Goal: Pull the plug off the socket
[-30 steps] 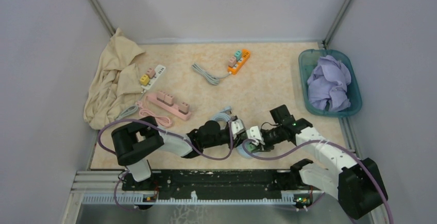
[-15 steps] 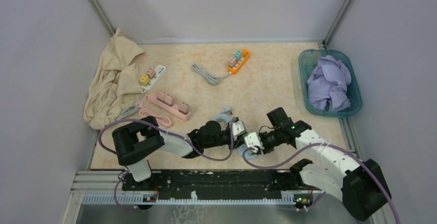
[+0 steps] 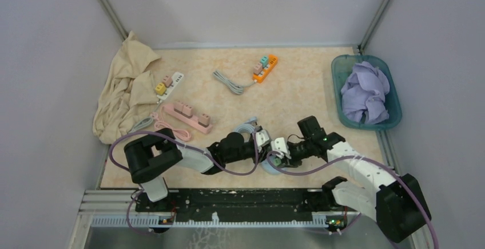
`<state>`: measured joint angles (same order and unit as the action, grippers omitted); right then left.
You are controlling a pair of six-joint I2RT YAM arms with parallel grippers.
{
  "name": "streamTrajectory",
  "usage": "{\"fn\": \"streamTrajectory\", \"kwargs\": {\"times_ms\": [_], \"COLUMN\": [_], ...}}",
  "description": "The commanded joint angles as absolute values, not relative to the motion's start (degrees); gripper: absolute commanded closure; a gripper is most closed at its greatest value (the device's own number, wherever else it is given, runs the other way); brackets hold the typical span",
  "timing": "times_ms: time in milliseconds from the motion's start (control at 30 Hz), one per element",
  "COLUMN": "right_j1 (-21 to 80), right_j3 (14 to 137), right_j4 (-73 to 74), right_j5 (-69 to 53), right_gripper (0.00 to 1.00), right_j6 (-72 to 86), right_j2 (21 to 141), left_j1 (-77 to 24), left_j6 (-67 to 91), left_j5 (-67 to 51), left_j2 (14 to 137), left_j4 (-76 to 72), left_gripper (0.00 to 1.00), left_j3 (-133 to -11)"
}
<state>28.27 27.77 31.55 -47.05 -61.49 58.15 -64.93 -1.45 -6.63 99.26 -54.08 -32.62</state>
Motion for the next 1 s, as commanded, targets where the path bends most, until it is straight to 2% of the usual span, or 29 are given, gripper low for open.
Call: {"fn": "streamTrajectory", "kwargs": {"times_ms": [0,267,333,400,667,867,967], "right_j1": [22.52,22.96,27.11,30.62,32.17,31.5,26.45], "right_j3": [31.93,26.14,24.51,23.53,26.46,26.19,26.01], "right_j4": [30.88,35.89,34.21,28.76,12.73,10.47,12.85], "right_j5": [-48.29,-49.21,-46.74,-44.6,-48.19,-46.14,-47.16], "right_gripper": [1.0,1.0,1.0,1.0,1.0,1.0,1.0], "right_j6": [-64.35,-76.81,-78.49,-73.67,-54.33,-48.95,-50.17], "right_j2": [55.47,47.9,47.64,48.17,53.38,53.04,52.27], "left_j1": [-66.31,-66.36,-66.34,-66.34,-66.36,-66.35,-66.29], "left_j6": [-3.6,-4.39,-4.38,-4.45,-3.97,-3.45,-3.33], "left_j5": [-9.02,-9.71,-10.1,-10.47,-10.91,-11.46,-11.34], "left_j2": [100.78,101.49,101.87,102.18,102.17,102.0,101.71], "left_j4": [-46.94,-46.28,-46.23,-45.79,-45.05,-45.0,-45.16], "left_gripper": [0.99,0.99,0.99,0.99,0.99,0.99,0.99], "left_j3": [-30.15,-30.91,-31.14,-31.59,-31.55,-31.0,-30.46]}}
